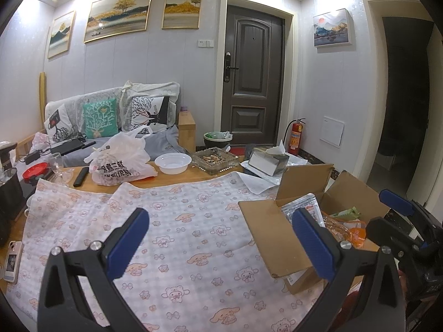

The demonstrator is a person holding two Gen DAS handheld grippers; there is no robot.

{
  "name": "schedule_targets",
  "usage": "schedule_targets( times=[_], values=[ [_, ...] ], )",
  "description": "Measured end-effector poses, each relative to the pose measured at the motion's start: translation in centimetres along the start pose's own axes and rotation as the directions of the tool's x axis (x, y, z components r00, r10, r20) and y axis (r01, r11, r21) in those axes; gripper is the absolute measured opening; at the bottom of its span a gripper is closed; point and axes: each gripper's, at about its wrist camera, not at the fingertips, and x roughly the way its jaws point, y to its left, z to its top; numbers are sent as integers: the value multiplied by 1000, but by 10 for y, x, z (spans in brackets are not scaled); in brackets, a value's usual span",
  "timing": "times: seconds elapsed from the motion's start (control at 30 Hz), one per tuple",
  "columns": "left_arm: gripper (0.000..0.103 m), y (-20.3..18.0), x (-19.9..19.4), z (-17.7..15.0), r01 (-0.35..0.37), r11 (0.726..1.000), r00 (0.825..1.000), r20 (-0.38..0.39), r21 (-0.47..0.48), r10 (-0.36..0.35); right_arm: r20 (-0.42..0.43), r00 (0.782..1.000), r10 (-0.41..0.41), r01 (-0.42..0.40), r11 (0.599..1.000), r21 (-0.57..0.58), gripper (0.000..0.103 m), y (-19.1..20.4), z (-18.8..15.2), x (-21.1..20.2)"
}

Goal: Organize snacks

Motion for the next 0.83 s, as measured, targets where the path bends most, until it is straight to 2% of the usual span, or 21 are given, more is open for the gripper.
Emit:
schedule_targets(
  times=[0.83],
  values=[
    [102, 4, -11, 1, -17, 1000, 1000, 6, -1, 17, 1, 1000, 7, -7, 1000, 0, 103, 9, 1, -1]
  ],
)
